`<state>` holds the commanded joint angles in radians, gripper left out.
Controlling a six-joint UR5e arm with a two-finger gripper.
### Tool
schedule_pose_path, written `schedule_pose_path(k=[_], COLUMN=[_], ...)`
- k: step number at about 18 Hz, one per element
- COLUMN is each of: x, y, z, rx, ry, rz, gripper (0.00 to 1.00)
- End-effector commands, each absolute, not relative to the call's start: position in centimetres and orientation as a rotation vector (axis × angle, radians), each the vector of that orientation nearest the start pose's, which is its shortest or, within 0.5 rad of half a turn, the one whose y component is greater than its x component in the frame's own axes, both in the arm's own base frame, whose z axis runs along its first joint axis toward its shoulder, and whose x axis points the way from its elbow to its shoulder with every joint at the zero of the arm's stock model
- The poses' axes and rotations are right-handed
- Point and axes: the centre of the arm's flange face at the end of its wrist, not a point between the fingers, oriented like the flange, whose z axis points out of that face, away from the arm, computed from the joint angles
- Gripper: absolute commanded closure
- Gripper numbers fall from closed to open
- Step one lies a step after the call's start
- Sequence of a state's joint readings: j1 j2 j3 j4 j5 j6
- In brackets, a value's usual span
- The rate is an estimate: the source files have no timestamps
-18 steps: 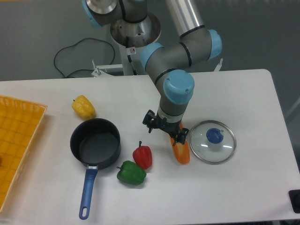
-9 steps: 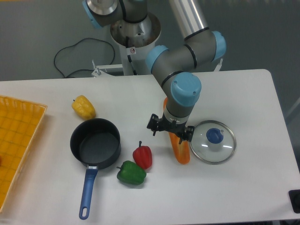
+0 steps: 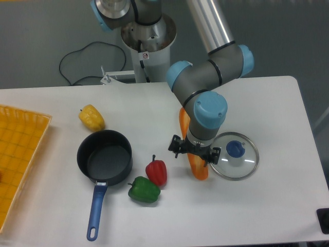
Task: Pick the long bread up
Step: 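Close the gripper on the baguette and hold it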
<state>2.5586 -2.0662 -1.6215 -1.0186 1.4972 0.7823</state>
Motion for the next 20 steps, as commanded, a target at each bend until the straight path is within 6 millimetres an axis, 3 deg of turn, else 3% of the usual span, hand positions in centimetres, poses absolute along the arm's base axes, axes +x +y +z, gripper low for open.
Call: schedule_pose_path(k=[10, 20], x=[-46.6, -47.0], y=[46.7, 46.6], z=[21.1, 20.8], rx=[-3.081, -3.105], ry=[-0.341, -0.328], rz=[-0.100, -0.079], gripper=[0.00, 0.00])
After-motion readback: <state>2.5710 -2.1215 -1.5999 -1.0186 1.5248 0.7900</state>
